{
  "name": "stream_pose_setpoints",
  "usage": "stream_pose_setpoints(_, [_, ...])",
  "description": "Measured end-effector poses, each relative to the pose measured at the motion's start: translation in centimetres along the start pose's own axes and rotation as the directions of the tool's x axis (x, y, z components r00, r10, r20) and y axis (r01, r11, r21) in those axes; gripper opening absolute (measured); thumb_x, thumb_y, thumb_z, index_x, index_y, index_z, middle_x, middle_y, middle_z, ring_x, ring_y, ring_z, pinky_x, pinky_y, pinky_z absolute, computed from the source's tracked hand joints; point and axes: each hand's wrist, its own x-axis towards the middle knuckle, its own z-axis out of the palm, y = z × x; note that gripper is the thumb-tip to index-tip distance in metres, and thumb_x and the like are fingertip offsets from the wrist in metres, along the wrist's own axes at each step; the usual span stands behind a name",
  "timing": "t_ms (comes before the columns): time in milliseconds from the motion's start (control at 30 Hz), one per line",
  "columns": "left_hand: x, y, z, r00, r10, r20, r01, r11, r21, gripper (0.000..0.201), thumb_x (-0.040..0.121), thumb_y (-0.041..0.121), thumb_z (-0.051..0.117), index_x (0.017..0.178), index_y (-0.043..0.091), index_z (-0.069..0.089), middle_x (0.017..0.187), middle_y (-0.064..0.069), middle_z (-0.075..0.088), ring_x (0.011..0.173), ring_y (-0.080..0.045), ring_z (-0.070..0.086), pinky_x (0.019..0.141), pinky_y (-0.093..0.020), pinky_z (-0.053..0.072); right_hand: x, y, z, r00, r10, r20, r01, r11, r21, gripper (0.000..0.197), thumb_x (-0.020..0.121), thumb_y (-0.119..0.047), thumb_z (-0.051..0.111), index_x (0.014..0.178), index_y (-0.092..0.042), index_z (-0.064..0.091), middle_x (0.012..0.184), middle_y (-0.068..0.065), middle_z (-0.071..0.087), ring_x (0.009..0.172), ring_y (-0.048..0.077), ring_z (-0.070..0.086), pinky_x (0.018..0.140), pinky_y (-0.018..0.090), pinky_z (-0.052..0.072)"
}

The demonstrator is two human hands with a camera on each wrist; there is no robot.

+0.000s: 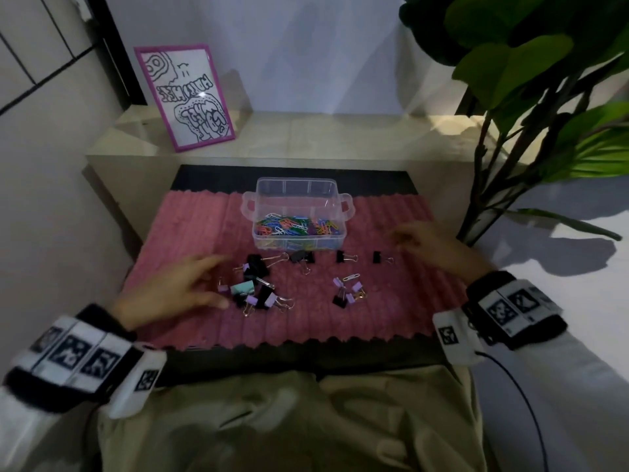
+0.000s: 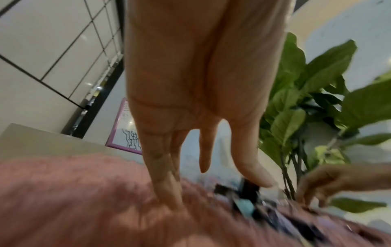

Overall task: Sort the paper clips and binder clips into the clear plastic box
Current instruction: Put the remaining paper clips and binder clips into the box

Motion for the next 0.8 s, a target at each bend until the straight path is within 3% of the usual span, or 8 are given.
stream_pose_setpoints(100, [0.3, 0.1, 1.0, 1.0, -0.009, -0.008, 0.01, 0.996, 0.087, 0.083, 0.07, 0.045, 0.071, 0.139, 0.028, 0.029, 0.129, -0.005, 0.043, 0.106, -0.011, 0.041, 0.082, -0.021, 0.031, -0.5, 0.3, 0.0, 0.991, -0.03, -0.131, 0.042, 0.995, 0.094, 0.022, 0.084, 0.008, 0.053, 0.1, 0.0, 0.067, 0.107, 0.015, 0.065, 0.098, 0.024, 0.059, 0.081, 0.02, 0.04])
stream_pose_setpoints(167, [0.5, 0.6, 0.9, 1.0, 0.009, -0.03, -0.006, 0.996, 0.091, 0.08, 0.072, 0.038, 0.071, 0.139, 0.027, 0.029, 0.13, -0.006, 0.044, 0.114, -0.016, 0.043, 0.085, -0.021, 0.031, -0.6, -0.9, 0.7, 0.976, -0.1, -0.193, 0.12, 0.988, 0.094, 0.013, 0.082, 0.002, 0.061, 0.092, -0.002, 0.069, 0.096, 0.013, 0.067, 0.089, 0.022, 0.062, 0.076, 0.017, 0.042])
stream_pose_setpoints(233, [0.6, 1.7, 1.0, 0.999, 0.042, -0.034, -0.039, 0.996, 0.085, 0.079, 0.074, 0.037, 0.07, 0.14, 0.025, 0.029, 0.132, -0.006, 0.043, 0.119, -0.018, 0.043, 0.089, -0.022, 0.033, -0.5, -2.7, 2.4, 0.975, -0.185, -0.125, 0.198, 0.974, 0.107, 0.01, 0.081, -0.005, 0.066, 0.09, -0.006, 0.069, 0.089, 0.004, 0.065, 0.082, 0.014, 0.061, 0.072, 0.008, 0.04])
stream_pose_setpoints(300, [0.9, 2.8, 1.5, 0.997, 0.08, -0.016, -0.078, 0.992, 0.101, 0.078, 0.075, 0.036, 0.069, 0.14, 0.026, 0.028, 0.132, -0.006, 0.041, 0.12, -0.02, 0.042, 0.095, -0.024, 0.034, -0.1, -4.1, 4.0, 0.973, -0.227, 0.027, 0.226, 0.973, 0.045, 0.013, 0.081, -0.007, 0.065, 0.094, -0.008, 0.066, 0.089, -0.001, 0.057, 0.081, 0.011, 0.056, 0.073, 0.016, 0.044])
stream_pose_setpoints(400, [1.4, 3.6, 2.3, 0.99, 0.132, -0.039, -0.125, 0.982, 0.144, 0.071, 0.075, 0.034, 0.069, 0.137, 0.026, 0.036, 0.115, -0.007, 0.044, 0.104, -0.019, 0.043, 0.083, -0.024, 0.033, 0.2, -4.8, 4.6, 0.968, -0.199, 0.156, 0.2, 0.98, 0.004, 0.009, 0.081, -0.002, 0.063, 0.086, -0.01, 0.06, 0.084, -0.004, 0.052, 0.08, 0.013, 0.053, 0.075, 0.027, 0.047])
stream_pose_setpoints(533, [2.2, 3.9, 2.3, 0.989, 0.102, -0.105, -0.094, 0.992, 0.079, 0.048, 0.077, 0.027, 0.069, 0.12, 0.023, 0.047, 0.096, -0.002, 0.043, 0.083, -0.015, 0.044, 0.072, -0.026, 0.034, -0.2, -4.3, 4.1, 0.972, -0.185, 0.146, 0.167, 0.978, 0.129, 0.009, 0.079, 0.003, 0.063, 0.084, -0.005, 0.061, 0.077, -0.005, 0.057, 0.071, 0.007, 0.054, 0.065, 0.007, 0.04])
stream_pose_setpoints(633, [2.8, 3.8, 1.8, 0.98, 0.153, -0.127, -0.145, 0.987, 0.071, 0.034, 0.077, 0.019, 0.069, 0.108, 0.016, 0.054, 0.092, -0.002, 0.053, 0.081, -0.014, 0.049, 0.069, -0.022, 0.033, -0.3, -3.9, 4.4, 0.969, -0.197, 0.151, 0.183, 0.978, 0.105, 0.015, 0.079, 0.0, 0.066, 0.091, -0.007, 0.06, 0.077, -0.004, 0.055, 0.066, 0.003, 0.051, 0.061, 0.008, 0.04])
stream_pose_setpoints(800, [3.2, 4.0, 1.5, 0.989, 0.104, -0.101, -0.123, 0.971, -0.205, 0.023, 0.075, 0.017, 0.072, 0.094, 0.019, 0.059, 0.088, 0.008, 0.062, 0.074, -0.003, 0.057, 0.066, -0.003, 0.041, -0.5, -3.6, 3.9, 0.979, -0.155, 0.136, 0.129, 0.975, 0.181, 0.013, 0.075, -0.001, 0.069, 0.075, -0.01, 0.061, 0.066, -0.013, 0.057, 0.058, -0.007, 0.055, 0.059, 0.005, 0.04])
